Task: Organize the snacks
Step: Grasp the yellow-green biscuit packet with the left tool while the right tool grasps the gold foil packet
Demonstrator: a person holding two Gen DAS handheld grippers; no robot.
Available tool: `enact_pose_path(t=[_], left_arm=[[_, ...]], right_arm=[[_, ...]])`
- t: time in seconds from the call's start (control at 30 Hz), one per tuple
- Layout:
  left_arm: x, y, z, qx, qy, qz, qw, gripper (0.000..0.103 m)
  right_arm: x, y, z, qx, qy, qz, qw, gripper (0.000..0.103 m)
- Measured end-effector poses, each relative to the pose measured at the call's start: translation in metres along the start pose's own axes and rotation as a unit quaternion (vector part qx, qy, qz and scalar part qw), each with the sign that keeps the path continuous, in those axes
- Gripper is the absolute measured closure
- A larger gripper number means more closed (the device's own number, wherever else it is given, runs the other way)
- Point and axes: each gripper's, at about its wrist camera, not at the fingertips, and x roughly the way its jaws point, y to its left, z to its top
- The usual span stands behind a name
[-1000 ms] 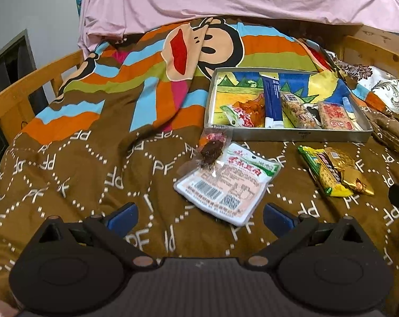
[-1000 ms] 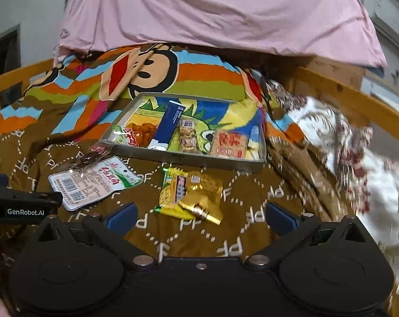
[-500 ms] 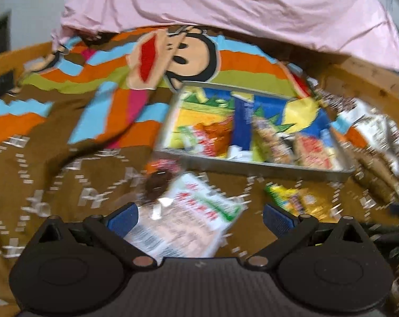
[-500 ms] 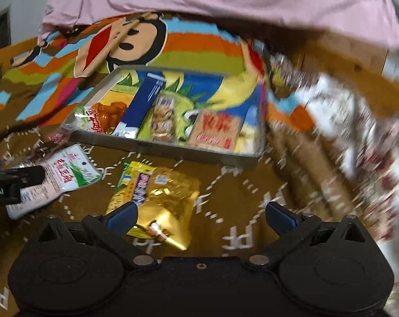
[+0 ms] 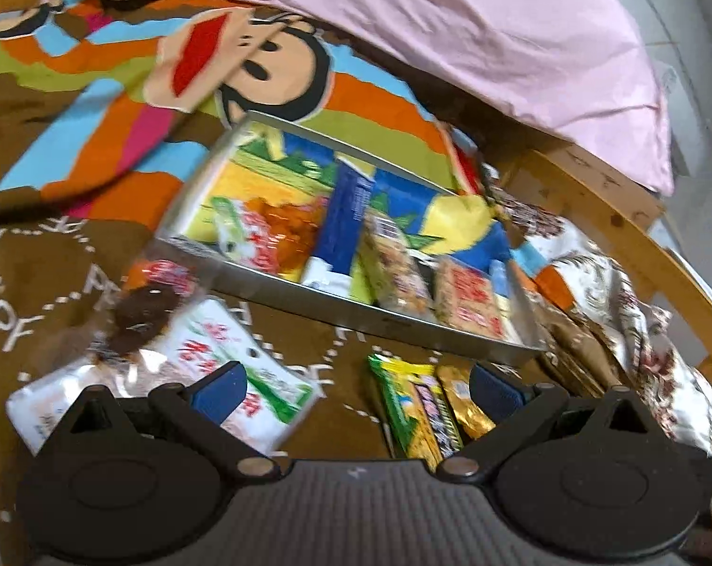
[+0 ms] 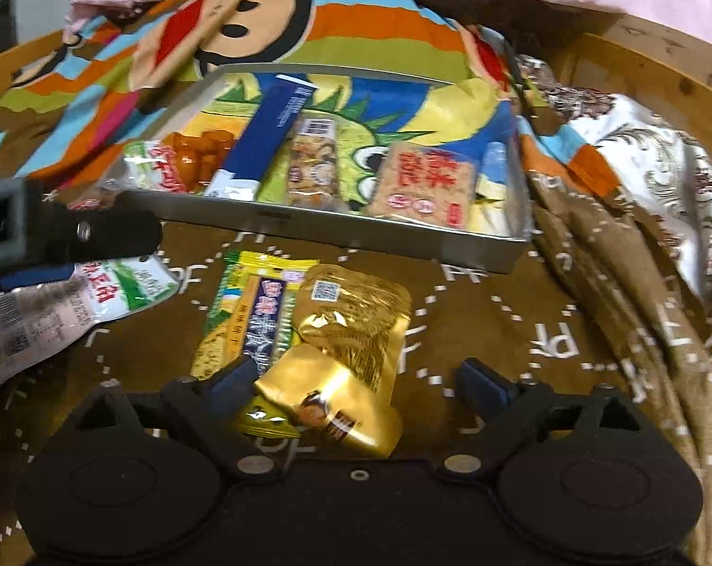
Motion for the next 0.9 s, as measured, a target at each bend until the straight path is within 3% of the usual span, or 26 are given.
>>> enact_pose_path(t=[0.1, 0.23, 0.37, 0.63, 0.83, 0.9], left_arm=[[0.001, -0.006, -0.004, 0.022, 0.005, -0.009, 0.9997, 0.001], [0.004, -0.014, -0.01, 0.05, 0.005, -0.024, 0.9984, 0.001], [0.01, -0.022, -0.015, 0.071, 0.005, -0.029, 0.997, 0.004], [0.018, -0.041, -0.016, 0.114, 0.009, -0.037, 0.9927, 0.007], [0.029, -0.053, -0.02, 0.154, 0.036, -0.032, 0.987, 0.012], [0.034, -0.056, -0.021, 0.163, 0.045, -0.032, 0.9851, 0.016]], right_arm=[[0.004, -0.008, -0.003, -0.031, 0.02, -0.034, 0.999, 0.028], [0.007, -0.025, -0.003, -0.077, 0.026, -0.036, 0.996, 0.028], [0.002, -0.042, -0.006, -0.145, -0.014, 0.017, 0.989, 0.019], [-0.004, -0.051, -0.005, -0.181, -0.055, 0.063, 0.98, 0.018], [0.015, -0.042, -0.002, -0.203, -0.052, 0.095, 0.973, 0.018], [0.021, -0.039, -0.001, -0.21, -0.05, 0.097, 0.971, 0.023]])
